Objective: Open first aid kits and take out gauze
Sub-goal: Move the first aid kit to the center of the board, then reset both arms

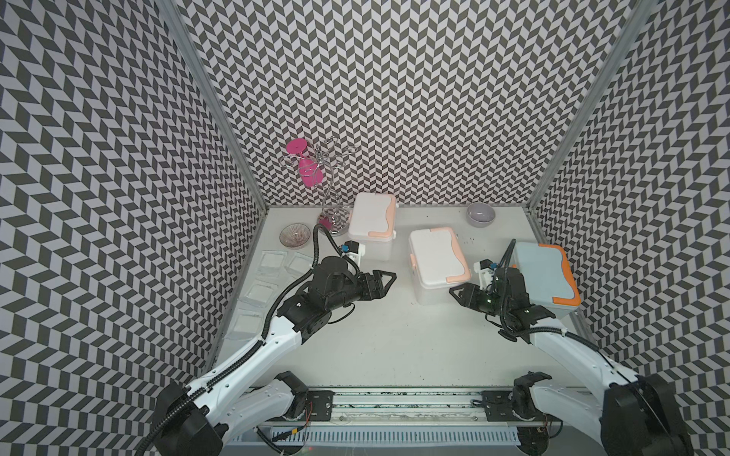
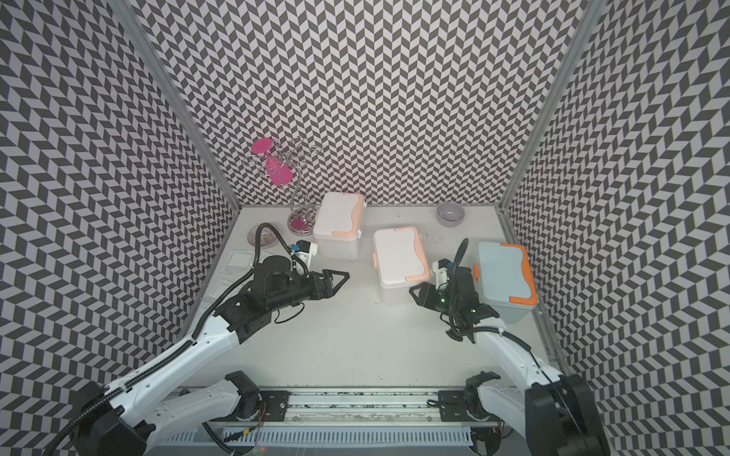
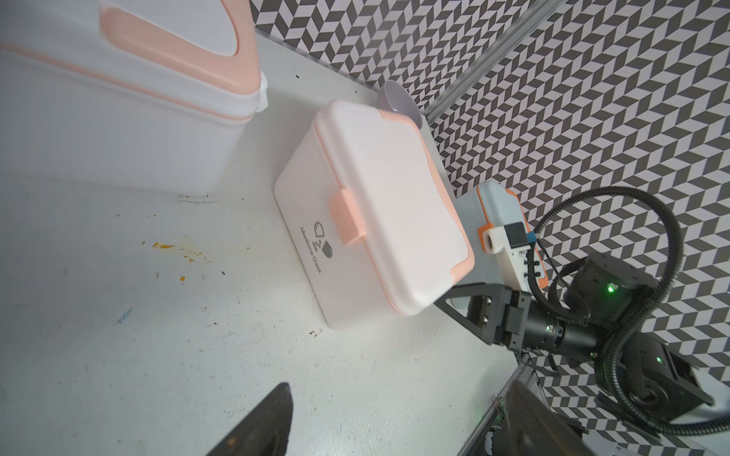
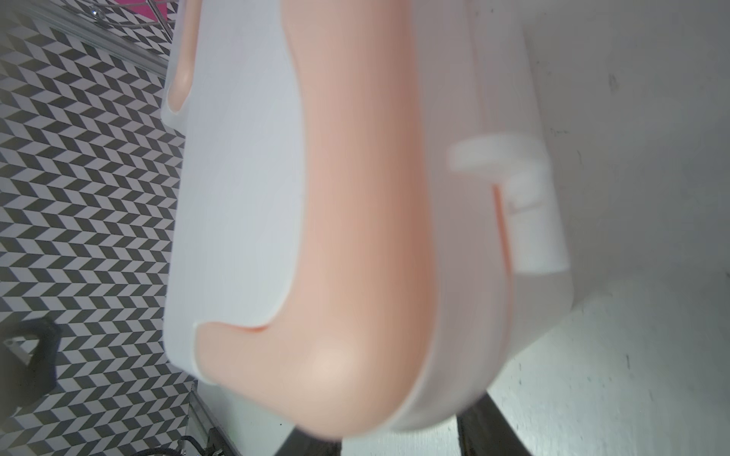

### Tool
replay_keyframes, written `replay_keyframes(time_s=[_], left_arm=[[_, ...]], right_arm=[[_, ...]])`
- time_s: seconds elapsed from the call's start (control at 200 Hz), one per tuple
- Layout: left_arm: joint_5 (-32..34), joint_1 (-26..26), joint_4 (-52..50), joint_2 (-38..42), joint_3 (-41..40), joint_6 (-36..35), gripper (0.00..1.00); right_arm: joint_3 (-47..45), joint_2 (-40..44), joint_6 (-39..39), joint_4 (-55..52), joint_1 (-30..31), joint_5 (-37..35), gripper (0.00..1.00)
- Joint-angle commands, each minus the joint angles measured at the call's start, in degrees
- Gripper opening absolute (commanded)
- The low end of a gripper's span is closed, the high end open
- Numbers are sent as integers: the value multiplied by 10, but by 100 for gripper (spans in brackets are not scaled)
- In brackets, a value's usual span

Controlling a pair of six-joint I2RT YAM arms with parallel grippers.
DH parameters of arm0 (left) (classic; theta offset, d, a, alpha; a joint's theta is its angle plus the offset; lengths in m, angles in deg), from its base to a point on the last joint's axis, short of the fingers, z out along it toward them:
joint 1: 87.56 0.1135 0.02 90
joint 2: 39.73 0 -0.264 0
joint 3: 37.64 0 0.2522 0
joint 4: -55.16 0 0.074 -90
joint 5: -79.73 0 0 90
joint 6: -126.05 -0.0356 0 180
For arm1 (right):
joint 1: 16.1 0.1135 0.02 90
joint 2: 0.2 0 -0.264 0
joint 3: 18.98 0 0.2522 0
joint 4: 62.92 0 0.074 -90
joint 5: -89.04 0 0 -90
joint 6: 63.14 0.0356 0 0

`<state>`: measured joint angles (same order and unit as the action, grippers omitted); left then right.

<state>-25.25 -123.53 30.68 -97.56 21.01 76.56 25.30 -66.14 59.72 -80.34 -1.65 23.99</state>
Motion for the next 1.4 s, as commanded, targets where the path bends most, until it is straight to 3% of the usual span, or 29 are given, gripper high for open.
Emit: replay_keyframes(time_s=[0.0, 0.105, 0.24, 0.386, 0.616, 0.691, 0.751, 1.007, 1.192, 1.397], left_arm=[[14, 5, -13, 13, -6, -10, 84], [19, 5, -7, 12, -10, -9, 84], [14, 5, 19, -11, -16, -9, 84], [14, 3, 34, -37, -11, -24, 85], [99, -2, 36, 16, -38, -52, 90], [132, -3, 40, 57, -61, -54, 91], [157, -6, 44, 94, -81, -55, 100], [286, -23, 37, 263, -170, -49, 100], [376, -22, 59, 342, -232, -76, 100], [450, 15, 186, 314, -293, -175, 100]], right_arm=[[35, -57, -11, 114, 3, -21, 46], [57, -112, -19, 138, 1, -54, 48], [101, -177, -21, 150, 0, -31, 50], [91, -158, -23, 152, 1, -13, 54], [7, -14, -63, 121, 1, -69, 67], [-21, 48, -74, 106, 1, -96, 72], [-43, 100, -79, 97, 1, -113, 77], [-125, 314, -99, 72, 2, -218, 100], [-201, 430, -144, 127, 2, -291, 100], [-295, 460, -199, 287, 1, -380, 100]])
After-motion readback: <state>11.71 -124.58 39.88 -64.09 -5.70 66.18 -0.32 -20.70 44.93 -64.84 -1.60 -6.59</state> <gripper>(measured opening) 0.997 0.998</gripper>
